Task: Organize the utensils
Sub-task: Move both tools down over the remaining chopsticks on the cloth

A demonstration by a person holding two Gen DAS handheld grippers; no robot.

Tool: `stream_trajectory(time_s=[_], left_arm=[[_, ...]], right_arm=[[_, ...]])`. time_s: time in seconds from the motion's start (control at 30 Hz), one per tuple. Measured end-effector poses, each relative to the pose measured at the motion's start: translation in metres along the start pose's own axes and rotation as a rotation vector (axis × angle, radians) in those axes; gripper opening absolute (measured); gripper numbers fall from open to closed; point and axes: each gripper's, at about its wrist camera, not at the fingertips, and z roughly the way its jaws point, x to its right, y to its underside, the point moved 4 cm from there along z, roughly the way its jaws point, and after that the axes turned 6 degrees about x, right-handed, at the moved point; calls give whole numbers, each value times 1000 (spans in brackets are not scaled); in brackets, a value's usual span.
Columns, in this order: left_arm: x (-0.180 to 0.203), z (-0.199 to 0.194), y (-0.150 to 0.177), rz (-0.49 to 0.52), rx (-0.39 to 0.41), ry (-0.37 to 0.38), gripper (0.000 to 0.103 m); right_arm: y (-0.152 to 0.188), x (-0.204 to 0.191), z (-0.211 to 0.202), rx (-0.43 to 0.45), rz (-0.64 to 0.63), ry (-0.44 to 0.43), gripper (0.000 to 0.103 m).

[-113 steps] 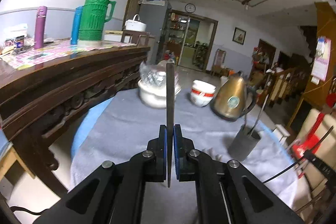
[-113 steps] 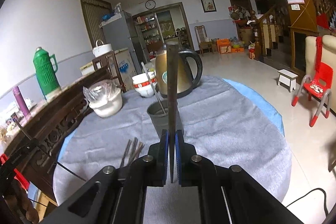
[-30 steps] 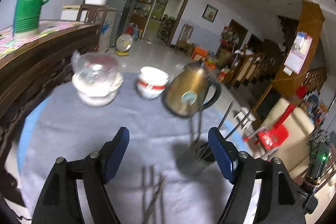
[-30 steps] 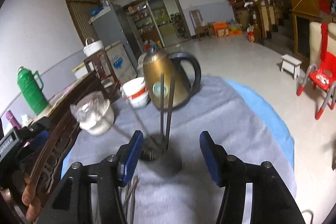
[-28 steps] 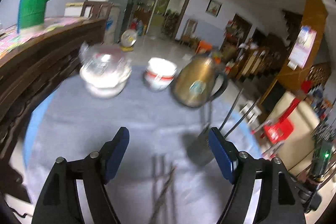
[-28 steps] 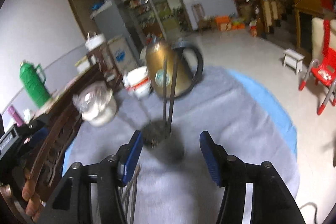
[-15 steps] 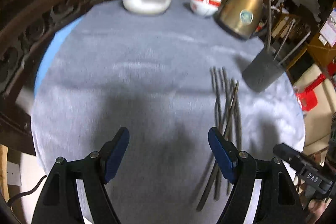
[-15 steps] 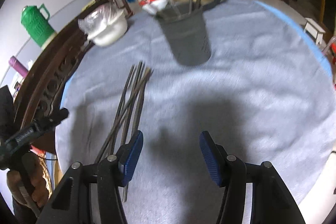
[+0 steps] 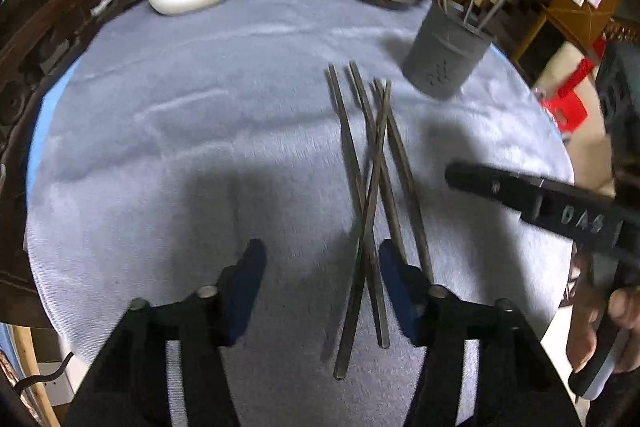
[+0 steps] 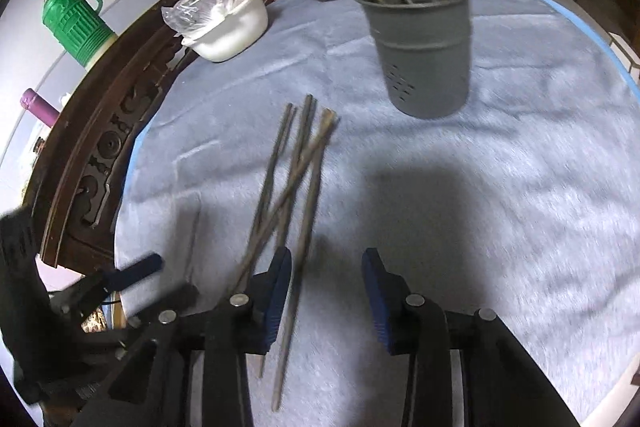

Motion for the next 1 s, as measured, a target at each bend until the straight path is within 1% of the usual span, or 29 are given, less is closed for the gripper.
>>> stream_trajectory(time_s=[0.03,0.1,0.27,0.37,0.4,0.43,0.47,0.5,0.6,0.7,0.87,0.93,1.0], left_arm=[[-1,3,2,3,-17,2,47],[0,7,5,11,-39,11,45],[9,5,9,47,-62,50,44],[16,6,14,84,-79,49,44],[17,9,16,93,-90,44,38],[17,10,16,98,-99,39,23],[16,13,19,96,-119,39,15],[15,15,20,87,-132,49,8],[11,12,20,62,-115,66,6],[1,4,22,13,-95,82,6],[-23,-4,24,-120,-69,52,6],[-28,-6,30,-174,-67,47,6],[-23,-8,35,-207,-73,66,6]], right_arm=[[-1,-1,0,0,-2,-2,40],[0,-2,2,-6,-6,-4,40],[2,3,9,-27,4,2,40],[3,5,11,-30,9,2,40],[3,5,11,-29,11,2,40],[2,5,10,-27,12,1,40],[2,6,9,-26,12,-1,40],[2,5,8,-24,9,-2,40],[2,4,8,-26,5,-2,40],[0,6,10,-30,11,2,40],[-3,6,16,-44,24,-1,40],[-6,5,21,-50,32,-3,40],[-10,3,24,-53,37,-4,40]])
